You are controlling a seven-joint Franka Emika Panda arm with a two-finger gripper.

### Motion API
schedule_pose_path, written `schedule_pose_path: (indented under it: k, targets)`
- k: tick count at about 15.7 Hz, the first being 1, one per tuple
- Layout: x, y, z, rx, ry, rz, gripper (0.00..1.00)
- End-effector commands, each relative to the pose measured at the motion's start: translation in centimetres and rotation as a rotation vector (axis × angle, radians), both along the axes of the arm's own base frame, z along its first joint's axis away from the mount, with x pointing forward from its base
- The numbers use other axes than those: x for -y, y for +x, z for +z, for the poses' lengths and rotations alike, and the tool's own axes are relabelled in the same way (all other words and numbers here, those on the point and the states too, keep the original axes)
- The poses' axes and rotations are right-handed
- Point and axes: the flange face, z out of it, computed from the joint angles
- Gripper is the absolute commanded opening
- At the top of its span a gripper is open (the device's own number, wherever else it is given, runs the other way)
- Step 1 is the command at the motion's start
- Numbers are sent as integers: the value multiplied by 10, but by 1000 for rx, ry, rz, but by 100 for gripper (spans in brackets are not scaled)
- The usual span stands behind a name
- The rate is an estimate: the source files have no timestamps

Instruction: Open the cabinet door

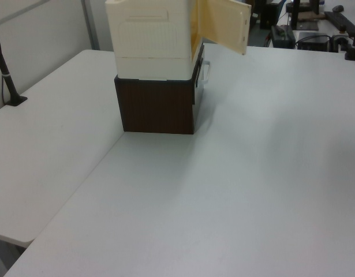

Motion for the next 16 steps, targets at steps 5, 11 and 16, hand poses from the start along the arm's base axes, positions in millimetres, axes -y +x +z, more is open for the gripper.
schedule_pose_path:
  k: [5, 11, 16]
  targets:
    - [111, -23, -3, 27, -43, -168, 100]
    - [169, -52, 9, 56, -89, -253, 100]
    - [179, -102, 66, -36, -141, -259, 100]
